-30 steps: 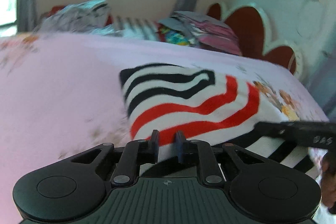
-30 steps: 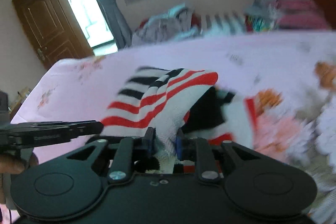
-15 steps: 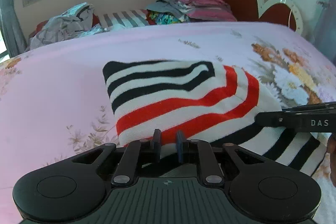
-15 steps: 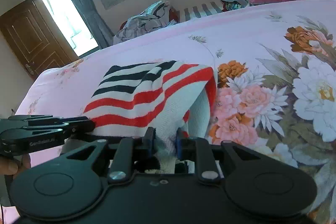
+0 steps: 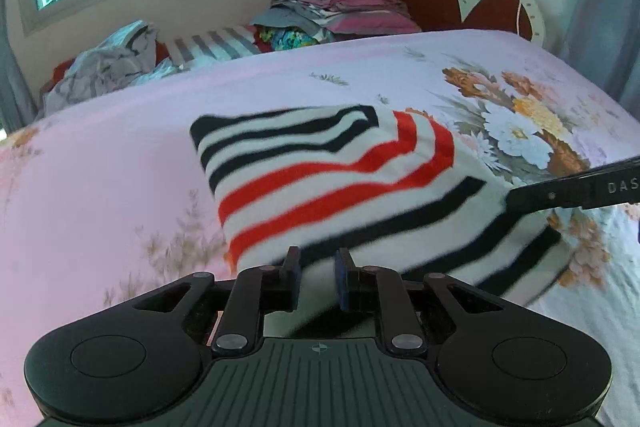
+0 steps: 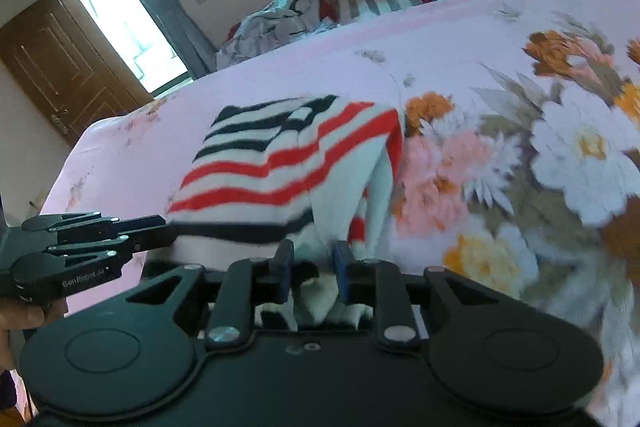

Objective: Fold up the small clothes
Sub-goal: 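Fold the lifted side over the sweater with both grippers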

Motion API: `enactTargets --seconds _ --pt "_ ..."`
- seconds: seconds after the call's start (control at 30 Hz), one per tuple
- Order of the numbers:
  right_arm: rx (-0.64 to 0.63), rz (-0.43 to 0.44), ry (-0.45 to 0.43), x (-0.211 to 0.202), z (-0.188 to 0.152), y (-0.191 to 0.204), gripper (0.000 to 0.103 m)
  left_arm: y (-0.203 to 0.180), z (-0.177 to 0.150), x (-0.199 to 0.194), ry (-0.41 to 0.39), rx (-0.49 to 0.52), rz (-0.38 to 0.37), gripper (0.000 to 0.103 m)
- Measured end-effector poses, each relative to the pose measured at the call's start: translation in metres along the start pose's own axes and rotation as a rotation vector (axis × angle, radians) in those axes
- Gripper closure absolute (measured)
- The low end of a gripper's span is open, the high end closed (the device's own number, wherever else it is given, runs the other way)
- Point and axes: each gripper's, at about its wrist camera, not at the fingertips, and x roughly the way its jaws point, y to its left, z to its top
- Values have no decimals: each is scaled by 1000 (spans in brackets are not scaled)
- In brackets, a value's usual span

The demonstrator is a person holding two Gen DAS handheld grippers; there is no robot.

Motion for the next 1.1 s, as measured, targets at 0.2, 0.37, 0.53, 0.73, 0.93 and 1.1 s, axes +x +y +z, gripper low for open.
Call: enactTargets --seconds 0.2,0.37,0.53,0.73,0.93,1.1 --pt "-64 -111 74 12 -23 -2 91 3 -20 -1 10 15 45 87" --pt "-38 -107 1 -10 -20 4 92 6 -18 -23 -13 1 31 86" --pt "-90 -129 64 1 -29 9 92 -2 -27 -20 33 21 -9 86" --pt "-73 -146 -80 -14 -3 2 88 13 -12 -14 -12 -23 21 86" --pt "-86 -132 -107 43 71 -14 89 18 53 31 -21 9 18 86" --pt "-247 -173 16 108 85 -4 97 20 67 82 84 32 20 87"
